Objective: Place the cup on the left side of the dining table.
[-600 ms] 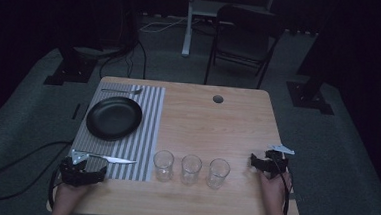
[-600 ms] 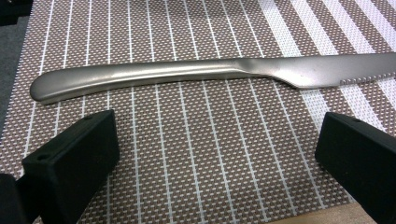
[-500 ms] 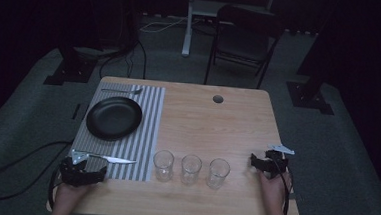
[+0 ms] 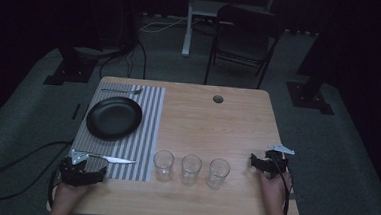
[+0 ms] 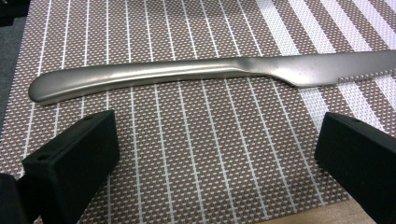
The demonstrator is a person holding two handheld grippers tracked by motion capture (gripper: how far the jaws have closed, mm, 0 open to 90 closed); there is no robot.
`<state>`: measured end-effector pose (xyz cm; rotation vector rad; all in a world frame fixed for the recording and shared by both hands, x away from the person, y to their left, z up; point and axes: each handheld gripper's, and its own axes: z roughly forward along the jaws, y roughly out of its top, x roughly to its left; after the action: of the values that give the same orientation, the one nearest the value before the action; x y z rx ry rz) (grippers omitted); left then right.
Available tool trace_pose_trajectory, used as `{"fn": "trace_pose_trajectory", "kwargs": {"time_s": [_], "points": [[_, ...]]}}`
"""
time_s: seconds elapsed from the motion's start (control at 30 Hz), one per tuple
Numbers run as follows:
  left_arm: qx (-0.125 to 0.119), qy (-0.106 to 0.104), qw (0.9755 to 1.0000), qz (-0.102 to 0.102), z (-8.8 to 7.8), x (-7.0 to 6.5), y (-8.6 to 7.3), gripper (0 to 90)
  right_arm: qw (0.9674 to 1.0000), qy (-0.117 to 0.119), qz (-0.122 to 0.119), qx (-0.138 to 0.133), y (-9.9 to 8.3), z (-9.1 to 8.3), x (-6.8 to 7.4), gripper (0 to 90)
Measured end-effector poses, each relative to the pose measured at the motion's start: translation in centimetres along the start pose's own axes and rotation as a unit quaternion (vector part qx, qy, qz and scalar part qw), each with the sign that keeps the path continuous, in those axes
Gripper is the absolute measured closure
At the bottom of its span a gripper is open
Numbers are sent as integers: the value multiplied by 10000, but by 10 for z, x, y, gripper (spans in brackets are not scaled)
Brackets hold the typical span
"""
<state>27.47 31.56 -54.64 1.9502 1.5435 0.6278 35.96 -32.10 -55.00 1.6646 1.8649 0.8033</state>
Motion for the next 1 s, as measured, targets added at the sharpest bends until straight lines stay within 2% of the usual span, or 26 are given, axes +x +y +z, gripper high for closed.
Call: {"fn": "trace_pose_trajectory", "kwargs": {"time_s": [0.23,0.4,0.53,0.77,0.8,0.93,1.0], "points": [[27,-79,9999,57,-1,2,0,3,10000,0,0,0,0,0,0,117],[-40,-75,9998,178,-2,0,0,3,10000,0,1,1,0,0,0,117],[-89,-279,9994,181,-4,2,0,3,10000,0,-2,0,0,0,0,117],[-98,-415,9985,357,-6,-1,-2,3,10000,-1,0,0,0,0,0,117],[-118,-499,9981,343,-7,-1,-2,3,10000,0,2,0,0,0,0,117],[-148,-616,9974,357,-8,-2,-2,3,10000,0,0,0,0,0,0,117],[-96,-679,9967,443,-8,-5,-2,3,10000,0,2,1,0,0,0,117]]}}
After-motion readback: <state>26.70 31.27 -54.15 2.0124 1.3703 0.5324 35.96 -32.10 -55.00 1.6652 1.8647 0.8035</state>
